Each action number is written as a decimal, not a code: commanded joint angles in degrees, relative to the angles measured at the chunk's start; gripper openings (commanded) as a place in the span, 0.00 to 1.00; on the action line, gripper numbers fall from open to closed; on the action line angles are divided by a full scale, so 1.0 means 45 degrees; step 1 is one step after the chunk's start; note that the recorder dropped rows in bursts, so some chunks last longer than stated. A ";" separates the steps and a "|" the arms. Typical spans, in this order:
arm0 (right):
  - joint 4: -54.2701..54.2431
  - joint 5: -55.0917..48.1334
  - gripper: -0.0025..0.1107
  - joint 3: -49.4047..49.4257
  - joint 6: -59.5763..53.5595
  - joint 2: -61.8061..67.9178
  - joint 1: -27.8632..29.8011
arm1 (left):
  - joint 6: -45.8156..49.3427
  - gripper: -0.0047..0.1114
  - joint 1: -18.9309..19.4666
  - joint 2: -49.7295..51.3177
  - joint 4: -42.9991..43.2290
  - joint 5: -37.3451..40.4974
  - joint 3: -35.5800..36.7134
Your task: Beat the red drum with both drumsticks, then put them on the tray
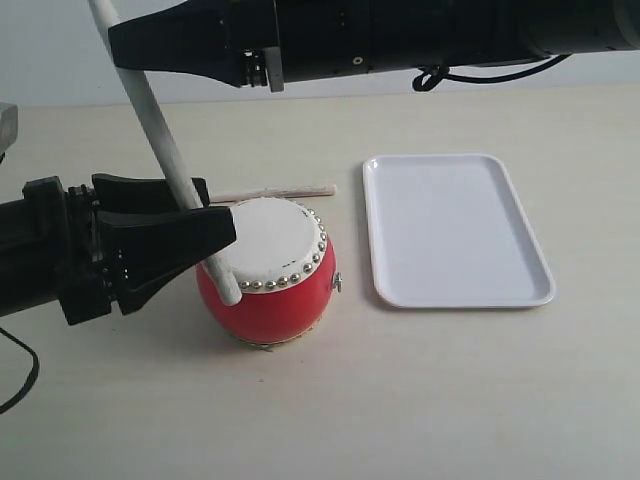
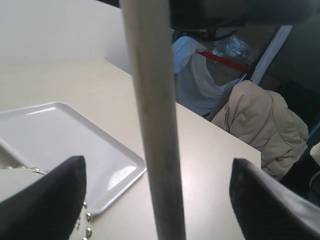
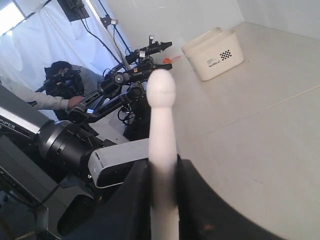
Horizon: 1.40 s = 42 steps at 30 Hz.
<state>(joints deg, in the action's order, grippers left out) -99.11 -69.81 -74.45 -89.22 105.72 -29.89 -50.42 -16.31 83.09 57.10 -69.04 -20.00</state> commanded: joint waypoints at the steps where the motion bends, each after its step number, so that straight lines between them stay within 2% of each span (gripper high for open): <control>1: -0.0185 -0.0035 0.02 0.0071 -0.0020 0.0045 -0.0032 | 0.0096 0.69 -0.0098 0.0068 -0.0175 -0.0206 -0.0072; 7: -0.0185 -0.0035 0.02 0.0071 -0.0017 0.0045 -0.0032 | 0.0407 0.69 -0.1259 0.0068 -0.0966 -0.0206 -0.0072; 12: -0.0185 -0.0035 0.02 0.0071 -0.0017 0.0045 -0.0032 | 0.0628 0.68 -0.1480 0.0068 -0.1661 -0.0091 -0.0072; 15: -0.0185 -0.0035 0.02 0.0071 -0.0017 0.0045 -0.0032 | 0.0598 0.57 -0.1480 0.0068 -0.1657 0.0394 -0.0072; 24: -0.0185 -0.0035 0.02 0.0071 -0.0017 0.0045 -0.0032 | 0.0488 0.04 -0.1480 0.0068 -0.1610 0.0408 -0.0072; 30: -0.0185 -0.0035 0.04 0.0071 -0.0017 0.0045 -0.0032 | 0.0437 0.04 -0.1480 0.0068 -0.1610 0.0408 -0.0072; 33: -0.0185 -0.0035 0.16 0.0071 -0.0121 0.0045 -0.0032 | 0.0437 0.04 -0.1456 0.0017 -0.1586 0.0445 -0.0072; 34: -0.0185 -0.0035 0.23 0.0071 -0.0121 0.0045 -0.0032 | 0.0437 0.04 -0.1432 -0.0038 -0.1586 0.0472 -0.0072; 36: -0.0185 -0.0035 0.40 0.0071 -0.0121 0.0045 -0.0032 | 0.0437 0.04 -0.1316 -0.0162 -0.1564 0.0583 -0.0072; 38: -0.0185 -0.0035 0.66 0.0071 -0.0121 0.0045 -0.0032 | 0.0407 0.04 -0.1069 -0.0358 -0.1516 0.0834 -0.0072; 40: -0.0185 0.0001 0.85 0.0071 -0.0149 0.0045 -0.0032 | 0.0180 0.04 -0.0846 -0.0512 -0.1487 0.0976 -0.0072; 42: -0.0185 0.0493 0.95 -0.0087 -0.0149 0.0045 -0.0032 | -0.0106 0.04 -0.0522 -0.0685 -0.1436 0.1326 -0.0072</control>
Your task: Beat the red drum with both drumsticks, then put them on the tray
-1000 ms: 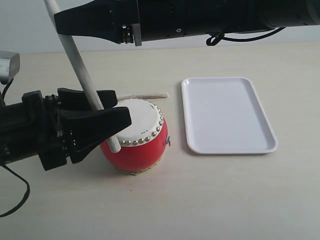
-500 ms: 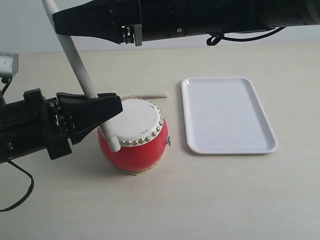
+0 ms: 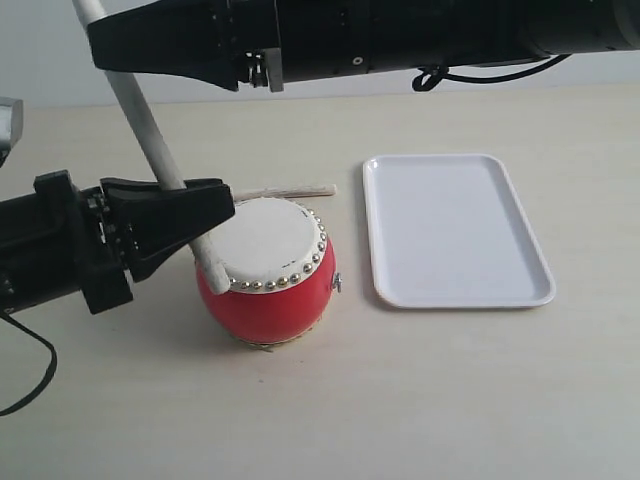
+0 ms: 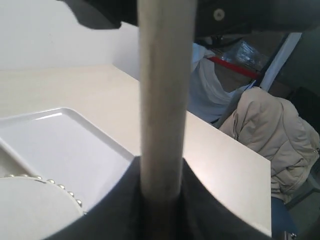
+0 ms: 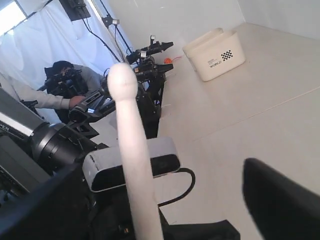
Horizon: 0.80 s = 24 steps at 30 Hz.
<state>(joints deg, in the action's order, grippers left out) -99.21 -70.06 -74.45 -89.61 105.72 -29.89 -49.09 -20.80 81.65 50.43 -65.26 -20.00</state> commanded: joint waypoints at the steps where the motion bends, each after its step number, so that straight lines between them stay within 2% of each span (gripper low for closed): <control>1: -0.0165 0.0951 0.95 -0.0232 -0.0062 0.0045 0.0017 | -0.0546 0.04 0.0739 -0.0487 0.0055 0.0844 -0.0072; 4: 0.0082 0.2870 0.94 -0.1028 -0.0008 0.0045 0.0163 | -0.0600 0.04 0.1535 -0.1092 0.0304 0.2697 -0.0072; 6: 0.1834 0.4703 0.94 -0.1756 0.0821 0.0045 0.0195 | -0.0938 0.04 0.2068 -0.1512 0.0451 0.4164 -0.0072; 8: 0.4894 0.6651 0.92 -0.2580 0.2574 0.0045 0.0195 | -0.1409 0.04 0.2494 -0.2070 0.0647 0.5917 -0.0072; 11: 0.9603 0.7839 0.86 -0.3673 0.5974 0.0124 0.0195 | -0.1629 0.04 0.2723 -0.2768 0.0583 0.8105 -0.0095; 15: 1.4084 0.8082 0.70 -0.5169 0.9809 0.0473 0.0195 | -0.2110 0.04 0.2723 -0.3617 0.0559 1.1322 -0.0836; 18: 1.6090 0.7488 0.60 -0.6096 1.0425 0.0921 0.0195 | -0.2201 0.04 0.2723 -0.3861 0.0615 1.3248 -0.1830; 24: 1.8856 0.5718 0.58 -0.7421 1.0425 0.2108 0.0195 | -0.1959 0.04 0.2723 -0.3894 0.0779 1.5746 -0.4047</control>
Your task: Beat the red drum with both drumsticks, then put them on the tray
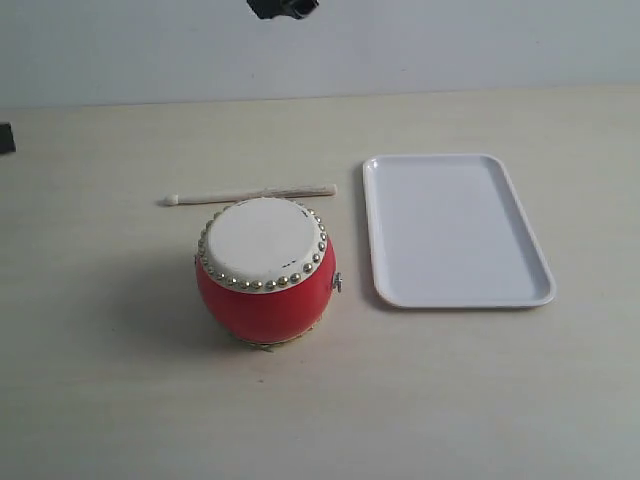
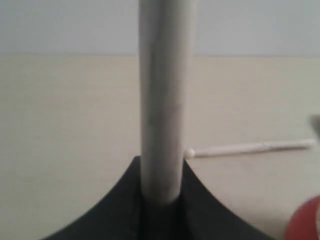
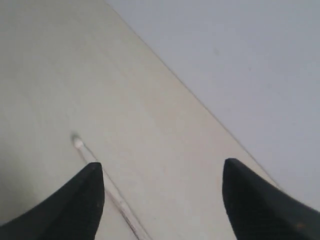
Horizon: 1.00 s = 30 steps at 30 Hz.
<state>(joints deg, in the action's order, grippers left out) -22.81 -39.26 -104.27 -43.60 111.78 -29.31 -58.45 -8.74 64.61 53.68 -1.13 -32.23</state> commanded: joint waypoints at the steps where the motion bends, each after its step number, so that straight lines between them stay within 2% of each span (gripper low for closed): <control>1: 0.2235 -0.1365 0.58 -0.1010 0.0140 0.1023 0.0066 | 0.0466 0.04 0.0041 -0.0108 0.0055 0.1817 -0.1676; 6: 0.3809 -0.2336 0.58 -0.2233 -0.0378 0.2446 0.0066 | 0.1665 0.04 0.0041 -0.0108 -0.0238 0.3421 -0.2518; 16: 0.3258 -0.3857 0.57 -0.4920 -0.2582 0.5467 -0.0310 | 0.1859 0.04 0.0041 -0.0108 -0.0539 0.3368 -0.2655; 21: 0.3422 -0.4721 0.55 -0.6022 -0.2457 0.5900 -0.0452 | 0.1942 0.04 0.0041 -0.0108 -0.0771 0.3368 -0.2655; 27: 0.3347 -0.5720 0.55 -0.6135 -0.2258 0.5827 -0.0452 | 0.1939 0.04 0.0041 -0.0108 -0.0771 0.3419 -0.2655; 30: 0.1698 -0.6543 0.55 -0.6135 -0.2297 0.4990 -0.0452 | 0.1939 0.04 0.0041 -0.0108 -0.0771 0.3419 -0.2655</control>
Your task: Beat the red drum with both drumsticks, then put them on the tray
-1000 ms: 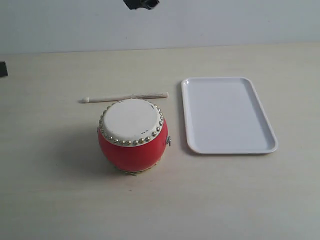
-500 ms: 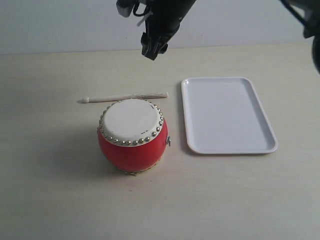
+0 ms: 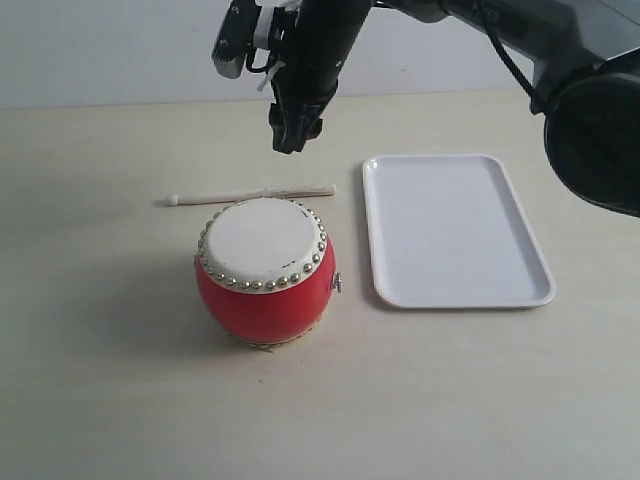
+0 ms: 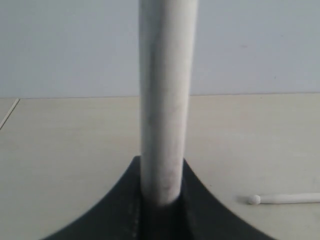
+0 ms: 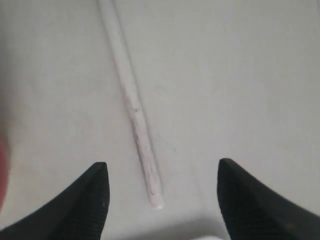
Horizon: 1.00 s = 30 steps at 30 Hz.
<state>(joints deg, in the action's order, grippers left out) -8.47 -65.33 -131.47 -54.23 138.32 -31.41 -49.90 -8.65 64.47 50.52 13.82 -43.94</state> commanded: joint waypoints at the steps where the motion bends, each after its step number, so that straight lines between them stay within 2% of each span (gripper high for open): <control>1: -0.1939 -0.0891 0.55 -0.0093 0.0031 -0.1110 0.0014 | 0.0038 0.04 0.0021 -0.0078 -0.0069 0.0096 -0.0052; 4: -0.2612 -0.1029 0.55 -0.0093 -0.0160 -0.1453 -0.0140 | 0.0038 0.04 0.0021 -0.0078 -0.0069 0.0096 -0.0052; 10: -0.0148 -0.0619 0.55 -0.0043 0.0131 -0.0402 -0.1167 | 0.0038 0.04 0.0021 -0.0078 -0.0098 0.0094 -0.0052; 18: 0.0684 0.0580 0.55 -0.0043 0.1060 0.0853 -0.1174 | 0.0038 0.04 0.0021 -0.0078 -0.0098 0.0094 -0.0001; 25: 0.1883 0.0747 0.55 -0.0043 0.1465 0.1430 -0.1174 | 0.0038 0.04 0.0021 -0.0078 -0.0098 0.0094 -0.0001; 30: 0.1883 0.1075 0.55 -0.0043 0.1462 0.1633 -0.1174 | 0.0038 0.04 0.0021 -0.0078 -0.0098 0.0094 -0.0001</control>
<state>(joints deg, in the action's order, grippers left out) -1.57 -62.50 -131.61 -47.78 144.07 -36.82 -49.90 -8.65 64.47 50.33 13.94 -43.94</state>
